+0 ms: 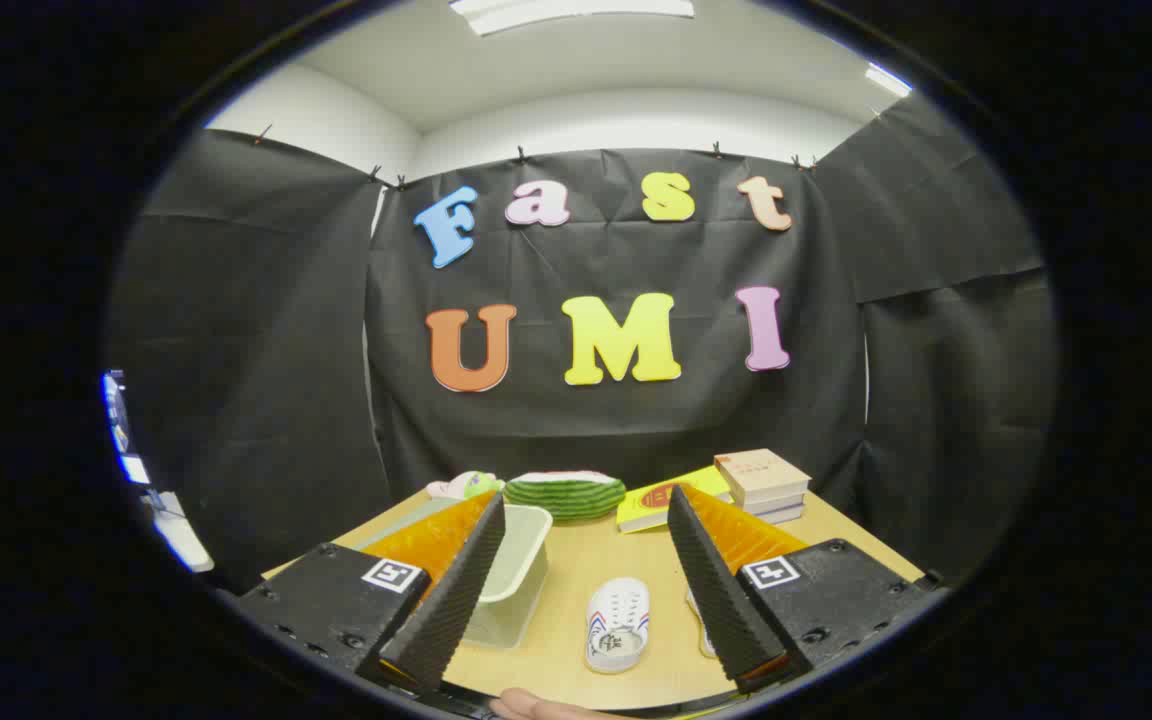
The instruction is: Open the storage box then place both shoes into the box .Put the left shoe in first, then the right shoe, with the right side of both shoes facing outward in a uniform manner.
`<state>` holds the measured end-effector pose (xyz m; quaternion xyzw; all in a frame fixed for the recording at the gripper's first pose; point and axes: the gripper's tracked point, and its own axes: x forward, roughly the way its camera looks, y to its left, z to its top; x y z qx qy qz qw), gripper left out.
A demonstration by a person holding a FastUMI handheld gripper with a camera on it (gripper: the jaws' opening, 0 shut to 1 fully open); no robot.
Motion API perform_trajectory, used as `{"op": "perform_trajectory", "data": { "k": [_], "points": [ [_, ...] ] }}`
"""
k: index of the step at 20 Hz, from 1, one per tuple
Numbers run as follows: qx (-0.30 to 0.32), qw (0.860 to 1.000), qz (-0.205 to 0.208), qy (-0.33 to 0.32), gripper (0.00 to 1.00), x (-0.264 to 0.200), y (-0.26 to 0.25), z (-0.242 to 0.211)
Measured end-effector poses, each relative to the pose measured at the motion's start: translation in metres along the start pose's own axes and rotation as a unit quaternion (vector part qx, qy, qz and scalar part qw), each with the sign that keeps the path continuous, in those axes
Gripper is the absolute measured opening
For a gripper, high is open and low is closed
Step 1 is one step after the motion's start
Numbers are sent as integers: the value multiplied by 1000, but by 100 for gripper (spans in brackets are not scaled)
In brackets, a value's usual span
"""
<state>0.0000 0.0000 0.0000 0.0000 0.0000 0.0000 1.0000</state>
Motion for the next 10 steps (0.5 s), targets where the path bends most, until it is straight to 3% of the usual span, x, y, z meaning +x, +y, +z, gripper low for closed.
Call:
{"op": "perform_trajectory", "data": {
  "k": [10],
  "points": [
    [4, 1000, -7, -8, 100, 6, -17, -3]
  ]
}}
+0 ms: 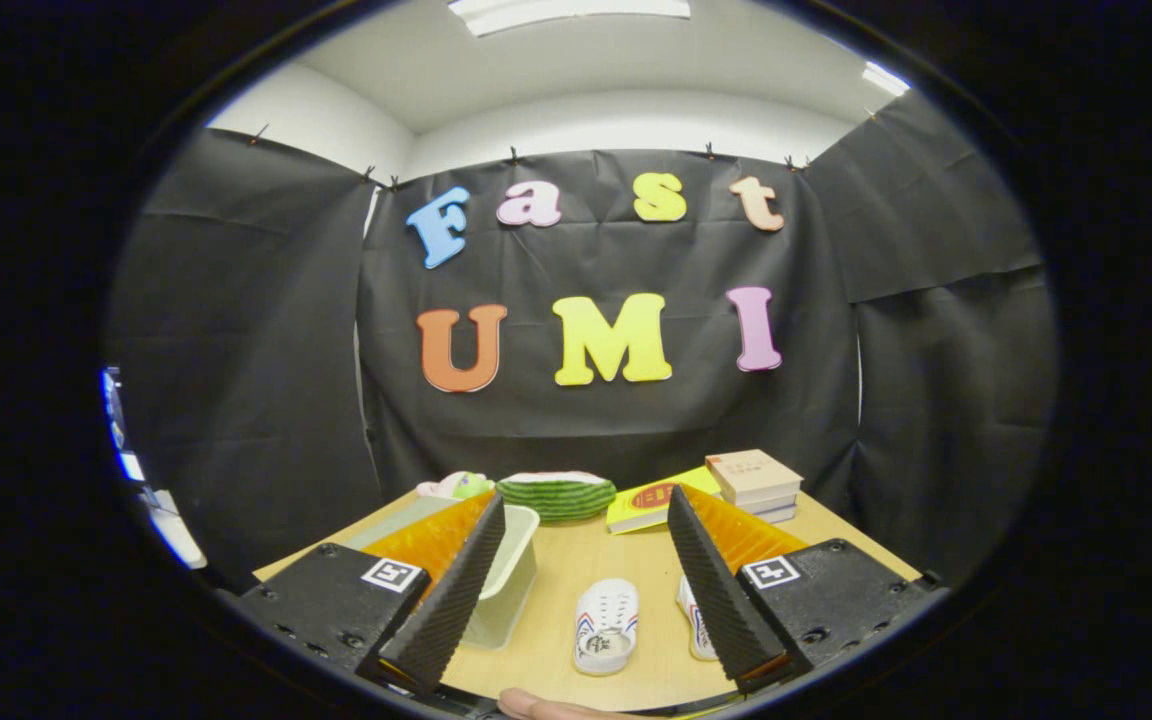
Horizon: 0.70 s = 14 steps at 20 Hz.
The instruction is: Open the storage box then place both shoes into the box .Put the left shoe in first, then the right shoe, with the right side of both shoes facing outward in a uniform manner.
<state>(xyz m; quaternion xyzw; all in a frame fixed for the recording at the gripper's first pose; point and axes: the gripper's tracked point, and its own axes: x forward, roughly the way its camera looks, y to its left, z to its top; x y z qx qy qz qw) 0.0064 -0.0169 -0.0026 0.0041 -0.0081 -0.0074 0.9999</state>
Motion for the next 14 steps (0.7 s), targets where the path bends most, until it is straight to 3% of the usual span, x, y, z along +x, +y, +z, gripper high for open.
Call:
{"op": "perform_trajectory", "data": {
  "k": [8, 11, 14],
  "points": [
    [6, 999, 13, 36, 100, 29, 0, -24],
    [31, 995, 44, 87, 100, 51, 5, -58],
    [80, 981, 83, 154, 100, 77, 11, -91]
  ]
}}
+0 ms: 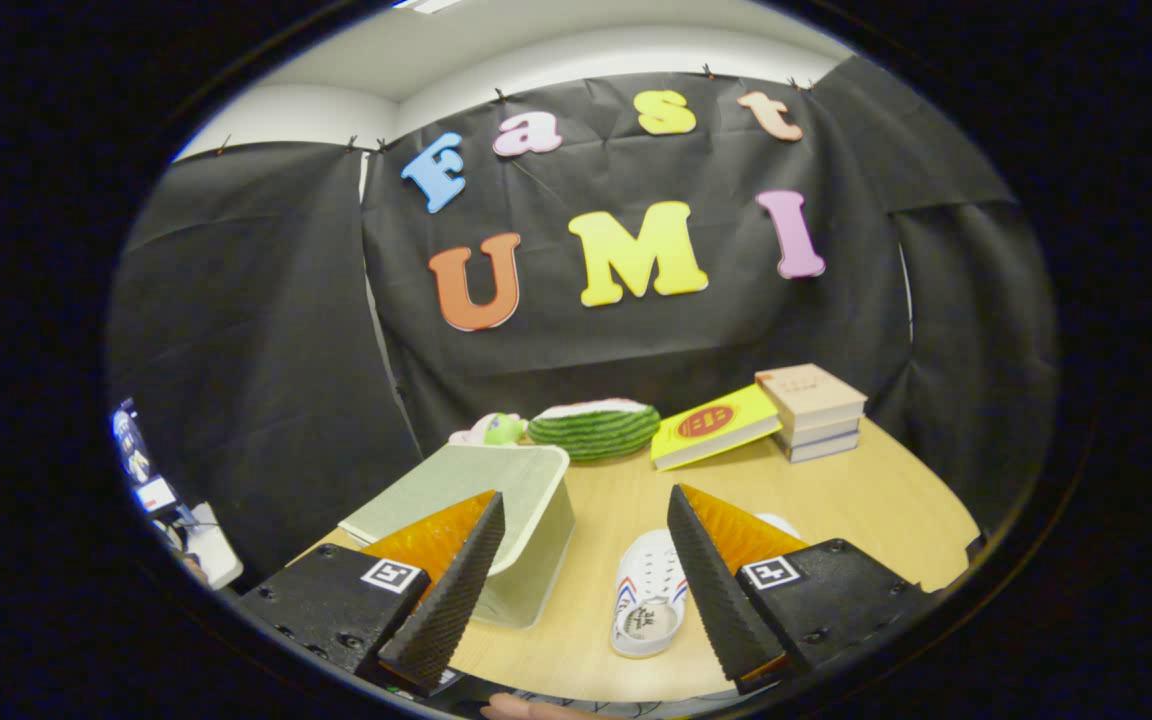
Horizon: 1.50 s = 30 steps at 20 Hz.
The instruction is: Open the storage box then place both shoes into the box .Put the left shoe in first, then the right shoe, with the right side of both shoes facing outward in a uniform manner.
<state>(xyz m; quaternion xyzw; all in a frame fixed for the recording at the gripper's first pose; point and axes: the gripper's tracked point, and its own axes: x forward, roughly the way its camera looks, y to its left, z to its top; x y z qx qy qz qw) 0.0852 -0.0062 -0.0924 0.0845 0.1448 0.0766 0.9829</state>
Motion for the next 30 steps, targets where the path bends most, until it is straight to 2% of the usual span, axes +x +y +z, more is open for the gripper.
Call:
{"op": "perform_trajectory", "data": {
  "k": [2, 4, 8, 11, 14, 17, 18, 21, 23, 24, 26, 28, 29, 30],
  "points": [
    [43, 997, 37, 47, 100, 23, 1, -14],
    [85, 991, 55, 87, 100, 45, -8, -26],
    [161, 968, 119, 154, 98, 89, 4, -31],
    [217, 939, 165, 211, 96, 108, 11, -41],
    [256, 914, 205, 238, 94, 131, 14, -35],
    [305, 865, 271, 290, 92, 137, 26, -41],
    [325, 852, 279, 300, 90, 141, 26, -41],
    [349, 839, 292, 298, 82, 162, 26, -40],
    [371, 818, 318, 302, 73, 160, 35, -36],
    [374, 814, 320, 308, 69, 161, 38, -40],
    [374, 815, 308, 319, 56, 169, 40, -50],
    [378, 812, 302, 327, 35, 165, 40, -54],
    [377, 816, 299, 321, 18, 167, 40, -53],
    [384, 817, 300, 308, 14, 168, 39, -48]
  ]
}}
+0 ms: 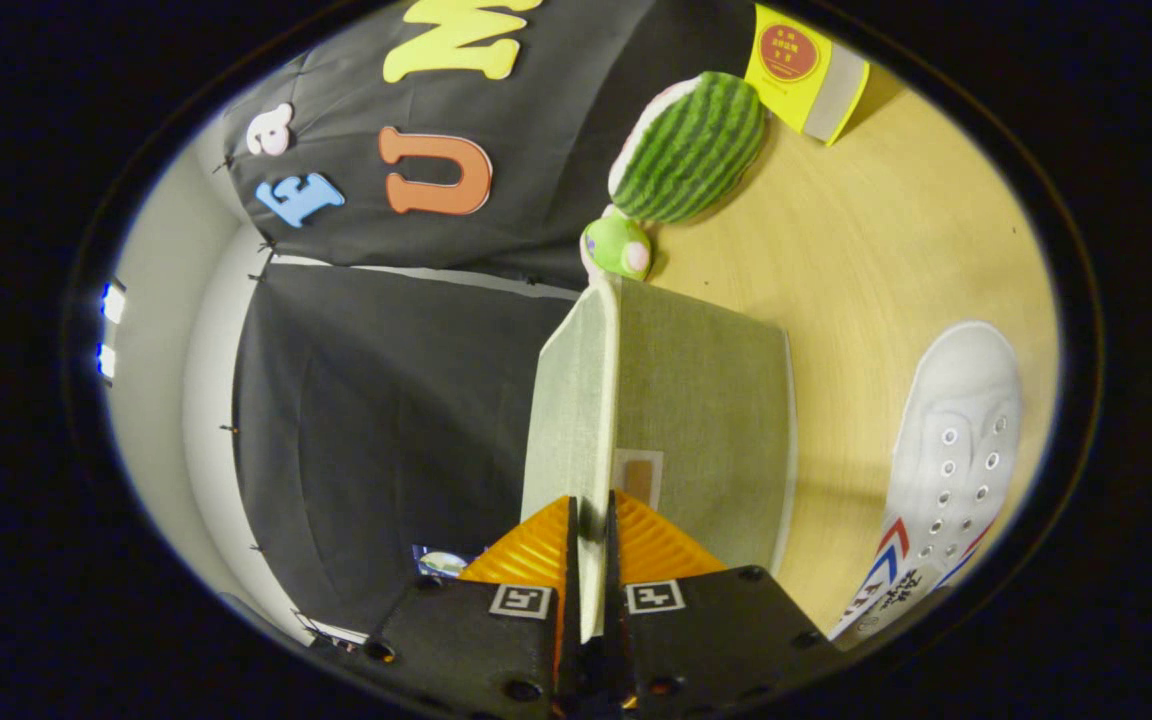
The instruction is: Open the storage box then place both shoes into the box .Put the left shoe in first, then the right shoe, with the right side of both shoes facing outward in a uniform manner.
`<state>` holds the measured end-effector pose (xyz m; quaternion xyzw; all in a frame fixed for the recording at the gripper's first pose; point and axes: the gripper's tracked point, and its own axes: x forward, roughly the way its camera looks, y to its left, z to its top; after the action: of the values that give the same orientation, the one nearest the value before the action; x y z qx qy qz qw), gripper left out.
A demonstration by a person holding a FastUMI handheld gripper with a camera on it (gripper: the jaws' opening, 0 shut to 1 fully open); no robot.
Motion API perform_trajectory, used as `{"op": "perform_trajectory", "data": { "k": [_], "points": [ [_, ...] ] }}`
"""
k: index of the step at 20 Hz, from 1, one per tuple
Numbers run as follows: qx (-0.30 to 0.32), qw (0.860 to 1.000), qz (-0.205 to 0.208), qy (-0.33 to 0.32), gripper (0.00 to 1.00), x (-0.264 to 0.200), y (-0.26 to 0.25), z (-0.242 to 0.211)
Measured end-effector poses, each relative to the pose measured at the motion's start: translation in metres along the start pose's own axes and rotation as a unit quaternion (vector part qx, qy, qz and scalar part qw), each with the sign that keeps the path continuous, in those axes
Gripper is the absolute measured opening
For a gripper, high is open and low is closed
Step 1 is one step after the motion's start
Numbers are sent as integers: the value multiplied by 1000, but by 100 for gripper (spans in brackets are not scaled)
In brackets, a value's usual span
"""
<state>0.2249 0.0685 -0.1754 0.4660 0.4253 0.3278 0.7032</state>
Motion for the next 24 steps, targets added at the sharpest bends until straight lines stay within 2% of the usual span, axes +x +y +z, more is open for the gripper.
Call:
{"op": "perform_trajectory", "data": {
  "k": [1, 2, 14, 19, 24],
  "points": [
    [-4, 1000, -3, -10, 6, 0, 3, 1],
    [-10, 1000, -10, -9, 5, -3, 4, -1],
    [-55, 998, 32, -21, 5, -2, 100, -20],
    [-37, 997, 49, -48, 5, 19, 143, -21],
    [-61, 995, 53, -56, 5, 58, 179, -30]
  ]
}}
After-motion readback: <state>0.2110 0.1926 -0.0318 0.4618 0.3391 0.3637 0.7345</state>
